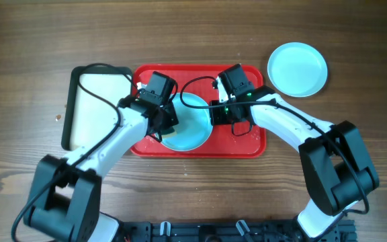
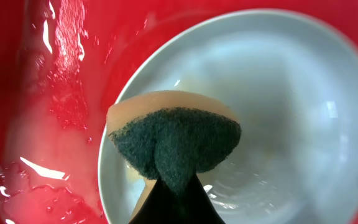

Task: Clean dirty plates on tray and stack at the side
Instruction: 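Keep scrubbing the plate surface with the sponge in the left gripper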

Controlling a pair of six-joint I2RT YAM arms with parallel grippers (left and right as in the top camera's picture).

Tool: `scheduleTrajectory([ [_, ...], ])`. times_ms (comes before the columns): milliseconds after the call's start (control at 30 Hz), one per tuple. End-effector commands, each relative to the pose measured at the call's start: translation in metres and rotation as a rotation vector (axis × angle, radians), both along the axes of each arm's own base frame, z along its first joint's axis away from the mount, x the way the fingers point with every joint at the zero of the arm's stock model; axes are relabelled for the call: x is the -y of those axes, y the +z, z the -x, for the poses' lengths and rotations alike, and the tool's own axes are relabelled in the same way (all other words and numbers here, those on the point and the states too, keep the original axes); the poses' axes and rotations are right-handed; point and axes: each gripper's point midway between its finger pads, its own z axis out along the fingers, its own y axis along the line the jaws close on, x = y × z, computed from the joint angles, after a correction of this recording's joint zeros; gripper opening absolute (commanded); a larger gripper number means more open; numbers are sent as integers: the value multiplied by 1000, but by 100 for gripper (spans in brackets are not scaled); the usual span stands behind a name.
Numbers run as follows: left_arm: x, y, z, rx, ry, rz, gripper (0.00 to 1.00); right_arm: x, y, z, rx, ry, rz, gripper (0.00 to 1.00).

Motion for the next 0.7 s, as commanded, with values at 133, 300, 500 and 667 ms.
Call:
scheduleTrajectory([
  [133, -5, -35, 11, -108, 74, -21, 4, -2, -7, 4, -20, 2, -2, 4],
  [300, 26, -50, 13, -171, 30, 135, 4, -2, -6, 3, -17, 2, -3, 4],
  [500, 78, -23, 4, -117, -162, 407, 4, -2, -7, 3, -18, 2, -2, 4],
  [667, 76, 31, -15, 53, -217, 431, 4, -2, -7, 3, -17, 2, -2, 4],
])
